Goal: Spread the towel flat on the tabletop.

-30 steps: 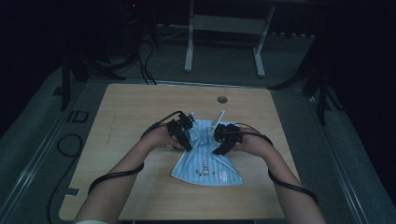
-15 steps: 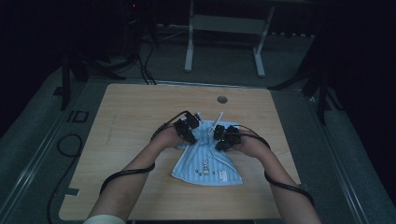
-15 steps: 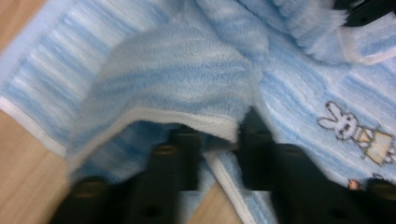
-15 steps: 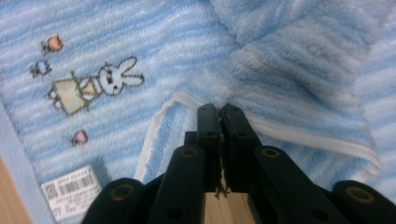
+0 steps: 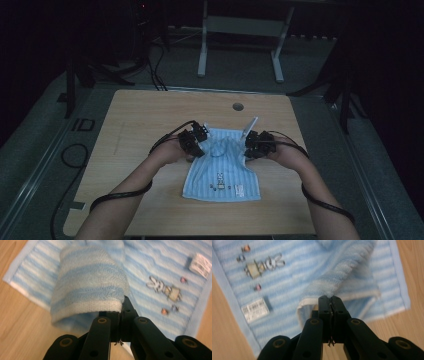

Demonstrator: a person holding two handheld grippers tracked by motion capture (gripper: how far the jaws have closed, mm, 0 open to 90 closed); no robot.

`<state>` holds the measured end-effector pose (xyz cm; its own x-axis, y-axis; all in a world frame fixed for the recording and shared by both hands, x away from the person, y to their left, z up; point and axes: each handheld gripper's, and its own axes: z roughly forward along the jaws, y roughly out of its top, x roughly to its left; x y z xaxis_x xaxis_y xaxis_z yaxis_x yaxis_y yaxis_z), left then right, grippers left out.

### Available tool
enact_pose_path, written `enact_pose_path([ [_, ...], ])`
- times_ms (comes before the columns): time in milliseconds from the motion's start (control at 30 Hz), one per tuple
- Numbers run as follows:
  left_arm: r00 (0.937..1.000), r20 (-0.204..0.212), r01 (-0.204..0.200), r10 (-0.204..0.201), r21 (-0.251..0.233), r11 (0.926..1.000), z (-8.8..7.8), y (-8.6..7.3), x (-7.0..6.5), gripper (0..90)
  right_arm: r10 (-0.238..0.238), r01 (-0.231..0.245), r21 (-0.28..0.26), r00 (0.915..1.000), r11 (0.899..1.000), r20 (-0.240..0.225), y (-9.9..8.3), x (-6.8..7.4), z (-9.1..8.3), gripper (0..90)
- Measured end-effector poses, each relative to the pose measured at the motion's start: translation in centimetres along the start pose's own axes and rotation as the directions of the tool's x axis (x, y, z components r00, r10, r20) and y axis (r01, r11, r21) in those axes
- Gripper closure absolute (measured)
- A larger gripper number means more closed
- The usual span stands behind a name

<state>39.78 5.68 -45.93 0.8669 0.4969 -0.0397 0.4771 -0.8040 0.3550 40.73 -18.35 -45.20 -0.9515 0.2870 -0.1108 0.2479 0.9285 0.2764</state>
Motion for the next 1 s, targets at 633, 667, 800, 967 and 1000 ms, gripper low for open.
enact_pose_path([
  [633,0.9905,0.137,-0.013,0.014,-0.007,0.9999,-0.6,-7.6,-4.0,88.4,-0.062,0.066,0.133,0.9977,0.989,-0.027,-6.1,5.1,-1.7,88.0],
  [667,0.9892,0.144,-0.023,0.023,-0.002,0.9997,-0.2,-8.0,-4.5,88.4,-0.063,0.069,0.141,0.9969,0.988,-0.048,-6.4,5.5,-1.5,88.0],
  [800,0.9855,0.162,-0.055,0.05,0.029,0.9981,0.8,-8.5,-5.9,88.3,-0.085,0.105,0.177,0.9891,0.979,-0.12,-7.3,7.3,0.4,87.9],
  [967,0.9828,0.175,-0.072,0.059,0.068,0.9951,2.1,-9.3,-6.5,88.0,-0.068,0.104,0.188,0.9803,0.977,-0.185,-8.1,8.4,2.4,87.8],
  [1000,0.9828,0.175,-0.072,0.059,0.068,0.9951,2.1,-9.3,-6.5,88.0,-0.066,0.101,0.186,0.9803,0.977,-0.186,-8.2,8.5,2.5,87.8],
])
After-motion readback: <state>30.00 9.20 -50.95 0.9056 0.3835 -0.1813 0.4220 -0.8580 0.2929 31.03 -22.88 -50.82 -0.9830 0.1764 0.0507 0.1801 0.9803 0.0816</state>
